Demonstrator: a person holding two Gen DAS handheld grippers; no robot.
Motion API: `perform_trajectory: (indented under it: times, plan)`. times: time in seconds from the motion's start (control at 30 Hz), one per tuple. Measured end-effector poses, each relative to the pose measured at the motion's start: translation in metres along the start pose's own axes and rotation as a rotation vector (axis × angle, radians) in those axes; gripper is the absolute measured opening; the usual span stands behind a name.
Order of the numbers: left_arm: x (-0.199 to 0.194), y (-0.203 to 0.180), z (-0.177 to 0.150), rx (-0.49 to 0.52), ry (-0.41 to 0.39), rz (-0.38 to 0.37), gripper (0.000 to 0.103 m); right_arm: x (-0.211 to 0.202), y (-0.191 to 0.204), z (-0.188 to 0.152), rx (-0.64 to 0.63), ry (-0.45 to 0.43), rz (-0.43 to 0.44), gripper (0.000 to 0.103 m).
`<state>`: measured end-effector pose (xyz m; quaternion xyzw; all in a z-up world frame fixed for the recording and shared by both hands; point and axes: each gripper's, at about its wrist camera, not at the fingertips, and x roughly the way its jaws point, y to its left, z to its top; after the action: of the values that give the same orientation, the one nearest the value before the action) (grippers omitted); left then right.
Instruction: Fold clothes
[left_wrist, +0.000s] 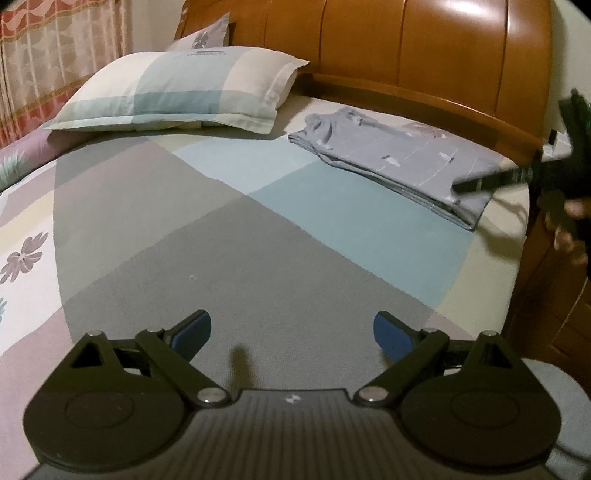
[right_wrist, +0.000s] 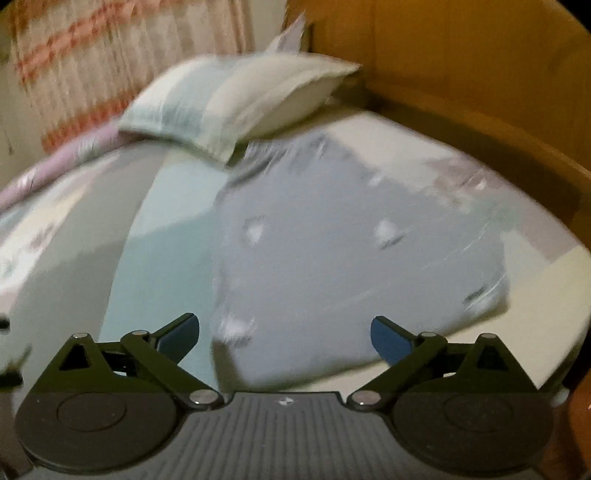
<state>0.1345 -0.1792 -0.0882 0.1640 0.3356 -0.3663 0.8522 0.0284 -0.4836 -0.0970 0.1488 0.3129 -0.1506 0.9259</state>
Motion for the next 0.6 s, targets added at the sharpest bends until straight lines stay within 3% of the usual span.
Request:
perform_trajectory:
  times: [0.1,0.2,0.27,0.43,0.6]
  plan:
    - [0.002,0.004,0.001,-0.019,-0.001,0.005,0.095,-0.003,-0.024,0.015,0.062,-0.071,-0.070,0.103]
    - [0.003,0.006,0.001,-0.033,-0.002,0.012,0.095,0.023,-0.057,0.024,0.170,0.034,-0.096,0.100]
    - [0.004,0.007,0.001,-0.030,-0.002,0.026,0.095,0.021,-0.061,0.035,0.236,0.010,-0.077,0.101]
    - [0.002,0.014,0.003,-0.032,-0.001,0.062,0.095,0.042,-0.013,0.087,0.019,-0.077,-0.080,0.103]
    - [-0.008,0.029,0.005,-0.070,-0.031,0.090,0.095,0.116,0.018,0.141,-0.129,-0.028,-0.103,0.103]
